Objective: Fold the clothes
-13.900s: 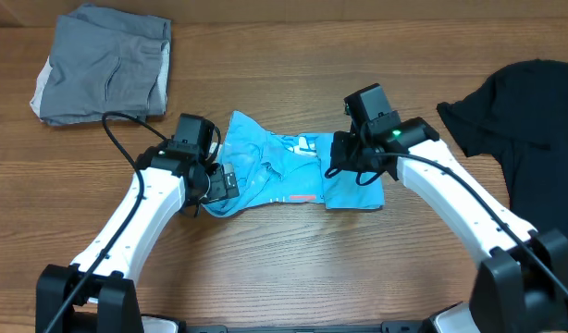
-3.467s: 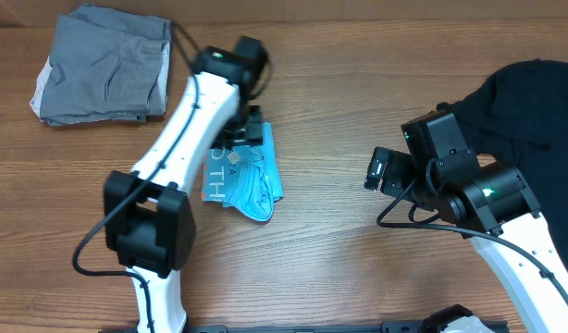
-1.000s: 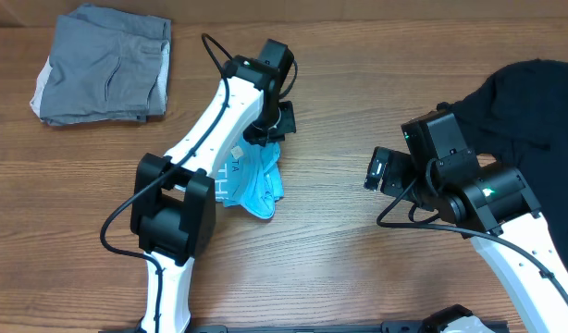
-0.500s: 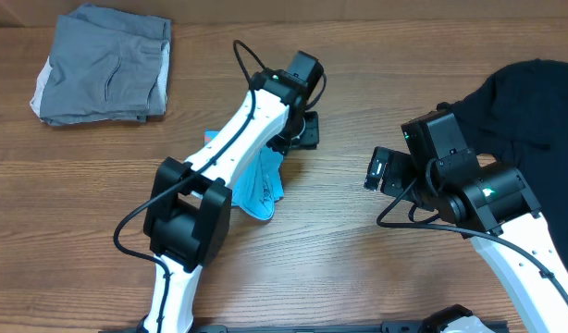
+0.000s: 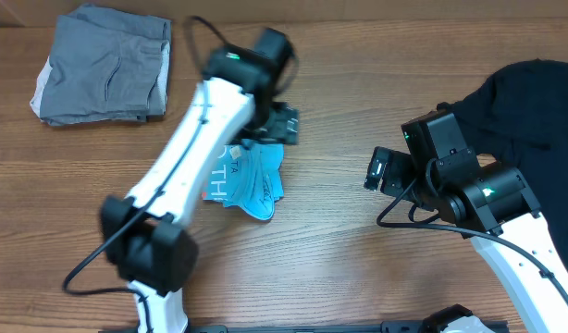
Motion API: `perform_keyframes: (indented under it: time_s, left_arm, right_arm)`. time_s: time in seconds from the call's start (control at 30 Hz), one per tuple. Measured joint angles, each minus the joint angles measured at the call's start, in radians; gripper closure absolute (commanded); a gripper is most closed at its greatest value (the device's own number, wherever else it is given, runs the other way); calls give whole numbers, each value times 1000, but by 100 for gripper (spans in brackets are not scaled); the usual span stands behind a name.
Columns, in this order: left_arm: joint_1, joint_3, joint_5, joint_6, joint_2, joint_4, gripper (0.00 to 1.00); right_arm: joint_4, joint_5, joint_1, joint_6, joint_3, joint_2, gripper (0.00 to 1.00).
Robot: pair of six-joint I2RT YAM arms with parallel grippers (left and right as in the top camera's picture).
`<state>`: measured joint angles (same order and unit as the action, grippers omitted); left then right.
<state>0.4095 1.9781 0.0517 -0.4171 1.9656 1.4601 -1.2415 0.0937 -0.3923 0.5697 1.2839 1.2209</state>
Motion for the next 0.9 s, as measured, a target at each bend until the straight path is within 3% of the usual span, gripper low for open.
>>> perform_keyframes:
  time_s: [0.2, 0.37, 0.43, 0.9]
  left_arm:
    - [-120, -96, 24, 115, -15, -39, 11]
    - [-137, -248, 78, 183, -10, -143, 23]
    - [-137, -301, 111, 203, -7, -179, 24]
    - [-137, -465, 214, 215, -5, -326, 34]
  right_arm:
    - [0, 0, 0, 0, 0, 0, 0]
    - [0, 0, 0, 1, 0, 0, 0]
    - [0, 0, 0, 1, 0, 0, 0]
    - [0, 0, 0, 2, 0, 0, 0]
